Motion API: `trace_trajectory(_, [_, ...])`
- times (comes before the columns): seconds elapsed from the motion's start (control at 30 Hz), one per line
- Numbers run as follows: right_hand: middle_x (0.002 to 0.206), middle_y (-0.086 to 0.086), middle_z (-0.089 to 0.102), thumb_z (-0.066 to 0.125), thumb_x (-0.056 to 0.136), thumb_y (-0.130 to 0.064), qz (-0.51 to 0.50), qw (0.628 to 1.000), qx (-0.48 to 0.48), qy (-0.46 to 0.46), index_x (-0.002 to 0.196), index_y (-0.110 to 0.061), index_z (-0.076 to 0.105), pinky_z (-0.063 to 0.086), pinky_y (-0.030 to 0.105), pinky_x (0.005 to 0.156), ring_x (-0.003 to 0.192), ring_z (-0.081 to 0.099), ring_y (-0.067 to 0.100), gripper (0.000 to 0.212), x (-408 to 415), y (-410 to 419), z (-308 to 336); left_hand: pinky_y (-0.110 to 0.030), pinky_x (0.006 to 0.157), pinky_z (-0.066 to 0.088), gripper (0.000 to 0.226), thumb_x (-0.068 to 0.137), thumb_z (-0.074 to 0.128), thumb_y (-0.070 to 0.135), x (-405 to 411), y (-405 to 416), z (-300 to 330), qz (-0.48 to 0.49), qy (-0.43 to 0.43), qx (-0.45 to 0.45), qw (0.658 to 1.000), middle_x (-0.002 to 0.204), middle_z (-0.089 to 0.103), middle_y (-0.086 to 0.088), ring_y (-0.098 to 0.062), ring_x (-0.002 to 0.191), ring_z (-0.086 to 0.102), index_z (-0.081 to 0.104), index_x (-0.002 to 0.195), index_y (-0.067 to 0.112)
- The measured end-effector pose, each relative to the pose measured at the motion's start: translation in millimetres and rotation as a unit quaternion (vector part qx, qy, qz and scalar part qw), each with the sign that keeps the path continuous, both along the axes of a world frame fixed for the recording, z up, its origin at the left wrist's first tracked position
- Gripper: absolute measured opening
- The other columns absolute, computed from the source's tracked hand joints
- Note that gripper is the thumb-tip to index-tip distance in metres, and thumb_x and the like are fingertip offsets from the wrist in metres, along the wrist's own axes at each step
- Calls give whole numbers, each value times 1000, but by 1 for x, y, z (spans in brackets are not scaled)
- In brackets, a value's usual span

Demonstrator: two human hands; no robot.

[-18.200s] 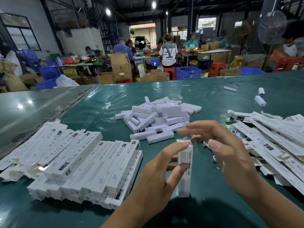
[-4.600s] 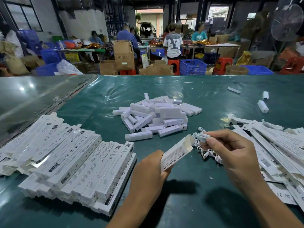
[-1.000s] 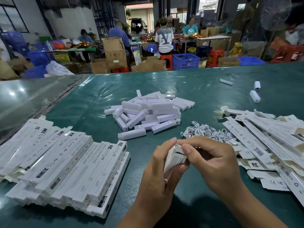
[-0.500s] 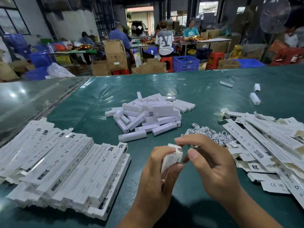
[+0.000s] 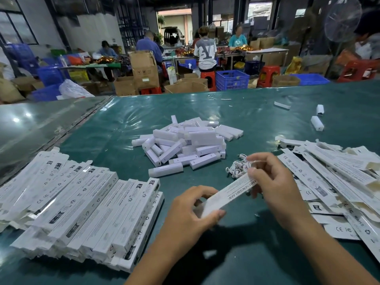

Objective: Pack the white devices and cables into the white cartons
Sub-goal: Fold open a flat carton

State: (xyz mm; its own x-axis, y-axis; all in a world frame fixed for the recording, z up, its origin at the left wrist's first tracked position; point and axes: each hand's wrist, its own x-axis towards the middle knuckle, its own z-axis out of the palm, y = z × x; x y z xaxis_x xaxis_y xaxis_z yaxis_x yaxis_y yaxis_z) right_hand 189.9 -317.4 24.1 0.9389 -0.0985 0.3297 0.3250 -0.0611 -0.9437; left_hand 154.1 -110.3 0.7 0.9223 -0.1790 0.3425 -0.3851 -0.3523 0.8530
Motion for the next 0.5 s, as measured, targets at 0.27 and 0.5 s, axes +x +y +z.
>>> trace_trajectory(0.27, [124,-1,69,45,91,-16,131,991,25,11,115,-18,68,52,37,98,123,62,15,33,-1,7,-9,-15,74,50,29,83,66,53,-4,1,8,35,9,-112,993,91,76,7,-11,86,70,79,92,29])
trace_trajectory(0.5, [114,-3,75,50,103,-26,92,995,9,23,113,-20,71,59,30,86,104,72,16,24,-7,26,-22,-16,82,47,32,81,58,53,-10,-16,4,127,-3,-208,970,96,74,6,-12,93,67,74,95,29])
